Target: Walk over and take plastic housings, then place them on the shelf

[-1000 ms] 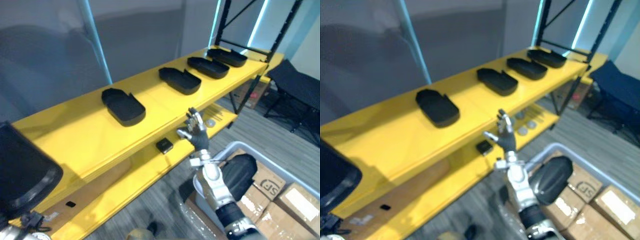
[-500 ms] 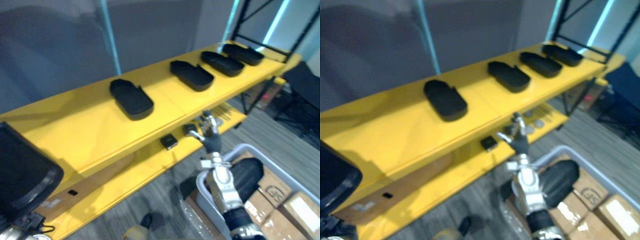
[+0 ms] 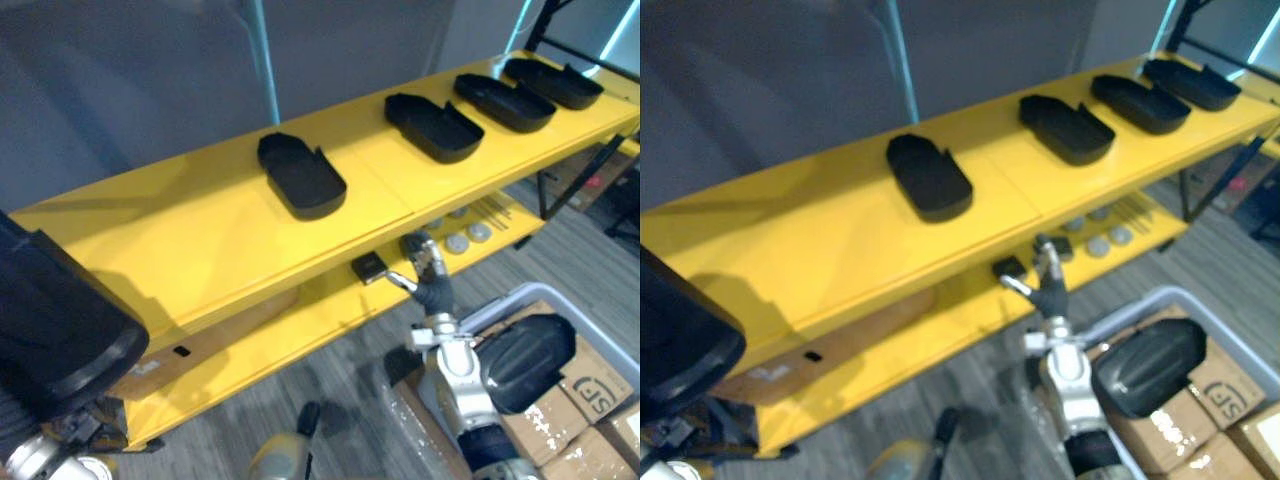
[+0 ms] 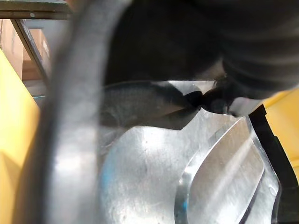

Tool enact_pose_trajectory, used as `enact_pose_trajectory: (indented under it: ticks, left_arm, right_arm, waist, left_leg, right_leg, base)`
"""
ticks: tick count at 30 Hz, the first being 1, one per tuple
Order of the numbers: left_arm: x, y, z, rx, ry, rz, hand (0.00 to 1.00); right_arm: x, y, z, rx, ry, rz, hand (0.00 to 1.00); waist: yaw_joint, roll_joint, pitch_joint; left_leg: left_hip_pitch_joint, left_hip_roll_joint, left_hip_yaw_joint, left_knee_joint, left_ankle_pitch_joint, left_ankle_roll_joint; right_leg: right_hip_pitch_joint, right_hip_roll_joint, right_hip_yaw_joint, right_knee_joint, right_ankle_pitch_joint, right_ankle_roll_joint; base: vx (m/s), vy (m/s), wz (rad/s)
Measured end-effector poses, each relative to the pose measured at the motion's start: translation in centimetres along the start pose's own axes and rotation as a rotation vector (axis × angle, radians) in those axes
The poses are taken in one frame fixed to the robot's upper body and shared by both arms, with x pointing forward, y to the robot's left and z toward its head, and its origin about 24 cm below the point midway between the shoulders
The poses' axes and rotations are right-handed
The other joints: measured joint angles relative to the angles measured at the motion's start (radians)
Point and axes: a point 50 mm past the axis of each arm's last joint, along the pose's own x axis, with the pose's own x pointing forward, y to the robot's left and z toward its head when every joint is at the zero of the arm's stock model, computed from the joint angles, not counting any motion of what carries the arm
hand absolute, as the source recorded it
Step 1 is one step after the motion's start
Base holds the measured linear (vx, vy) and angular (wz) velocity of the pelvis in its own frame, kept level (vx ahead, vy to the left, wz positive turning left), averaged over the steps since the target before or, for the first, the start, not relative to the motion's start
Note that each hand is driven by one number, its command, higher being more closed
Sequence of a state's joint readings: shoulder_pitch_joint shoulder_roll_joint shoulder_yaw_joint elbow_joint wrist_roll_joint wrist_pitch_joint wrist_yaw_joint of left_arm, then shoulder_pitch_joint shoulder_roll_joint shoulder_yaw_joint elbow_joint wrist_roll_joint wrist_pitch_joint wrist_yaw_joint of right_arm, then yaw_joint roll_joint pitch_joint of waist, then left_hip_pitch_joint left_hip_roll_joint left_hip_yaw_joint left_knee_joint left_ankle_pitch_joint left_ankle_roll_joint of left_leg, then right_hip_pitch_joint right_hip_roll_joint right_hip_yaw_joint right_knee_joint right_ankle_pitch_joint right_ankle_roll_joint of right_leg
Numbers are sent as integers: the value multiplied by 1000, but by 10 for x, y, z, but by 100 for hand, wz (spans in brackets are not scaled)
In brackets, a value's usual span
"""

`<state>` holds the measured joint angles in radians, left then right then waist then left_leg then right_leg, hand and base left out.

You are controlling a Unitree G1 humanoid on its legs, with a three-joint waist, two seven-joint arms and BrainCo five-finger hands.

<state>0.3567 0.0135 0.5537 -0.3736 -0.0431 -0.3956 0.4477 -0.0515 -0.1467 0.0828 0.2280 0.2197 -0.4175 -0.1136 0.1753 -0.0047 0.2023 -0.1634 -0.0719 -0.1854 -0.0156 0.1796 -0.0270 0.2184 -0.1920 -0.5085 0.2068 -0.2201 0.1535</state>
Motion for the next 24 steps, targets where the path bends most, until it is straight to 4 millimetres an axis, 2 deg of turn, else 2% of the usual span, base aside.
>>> enact_pose_trajectory:
  ticks: [1,3,5,8,10,13,14,16,18,21,22,23,24]
  left_arm:
    - [2,-12,2,-29,-17,-57,100]
    - [6,-22,4,-44,-45,-126,100]
    - [7,-27,-1,-44,-26,-147,100]
    - [4,-25,-13,-4,46,-145,100]
    - [2,-25,-16,12,75,-149,100]
    - [-4,-19,-20,37,107,-151,100]
    - [-8,-19,-23,42,130,-151,100]
    - [-13,-17,-25,47,154,-151,100]
    - [-11,-12,-23,56,141,-135,100]
    - [-6,-7,-19,63,112,-112,100]
    - [-3,-5,-16,65,95,-109,100]
    - [-1,-5,-14,64,85,-112,100]
    - [0,-10,-12,44,70,-124,100]
  right_arm:
    - [-10,-10,-2,-5,14,-53,0]
    - [-19,-20,-4,-11,27,-99,0]
    - [-25,-27,-2,-17,21,-121,0]
    - [-24,-28,0,-20,7,-80,0]
    - [-25,-28,-1,-20,11,-58,0]
    - [-26,-26,-1,-21,13,-28,0]
    - [-27,-27,-1,-25,12,-20,0]
    - [-32,-29,-4,-29,30,-17,0]
    - [-33,-29,-3,-30,27,-20,0]
    - [-31,-27,4,-18,-17,-40,0]
    - [-31,-26,5,-8,-25,-58,0]
    - [-31,-26,4,-2,-24,-70,0]
    - [-31,-26,5,-4,-29,-95,0]
  waist:
    - [-12,1,0]
    - [-26,-4,1]
    - [-26,-5,0]
    - [-26,1,4]
    - [-29,9,10]
    - [-27,22,19]
    - [-41,41,33]
    - [-61,48,38]
    - [-53,34,33]
    - [-50,9,27]
    - [-47,-19,22]
    - [-43,-31,18]
    - [-50,-42,15]
  left_leg:
    - [-1,-2,-53,-19,19,-2]
    - [3,1,-90,-50,32,-5]
    - [5,0,-93,-56,37,-2]
    - [11,-10,-81,-43,60,-8]
    - [26,-7,-73,-41,68,-15]
    - [36,10,-27,-26,58,-28]
    - [37,24,-22,-19,58,-30]
    - [33,52,12,-5,49,-31]
    - [-2,53,81,100,17,12]
    - [-52,29,99,175,-42,6]
    - [-68,5,117,210,-79,13]
    - [-68,-10,122,220,-99,14]
    - [-67,-18,109,227,-123,21]
  right_leg:
    - [-5,18,77,30,5,-10]
    - [-6,42,166,57,6,-29]
    - [0,43,184,68,-1,-40]
    - [13,38,207,60,-39,-97]
    - [28,39,230,57,-61,-97]
    - [34,43,265,37,-119,-73]
    - [39,56,261,35,-135,-59]
    - [42,63,257,39,-135,-78]
    - [37,47,257,35,-136,-86]
    - [27,27,259,30,-144,-102]
    - [31,5,260,21,-157,-128]
    - [42,-4,259,14,-158,-144]
    - [5,-11,266,124,-92,-152]
  base:
    - [87,233,109]
    - [69,242,103]
    - [39,164,49]
    - [-18,45,-3]
    - [-113,-43,-20]
    - [-186,-41,-38]
    - [-210,-27,-13]
    - [-184,29,5]
    - [-59,28,-14]
    - [112,57,0]
    - [200,65,3]
    - [293,84,20]
    - [224,92,29]
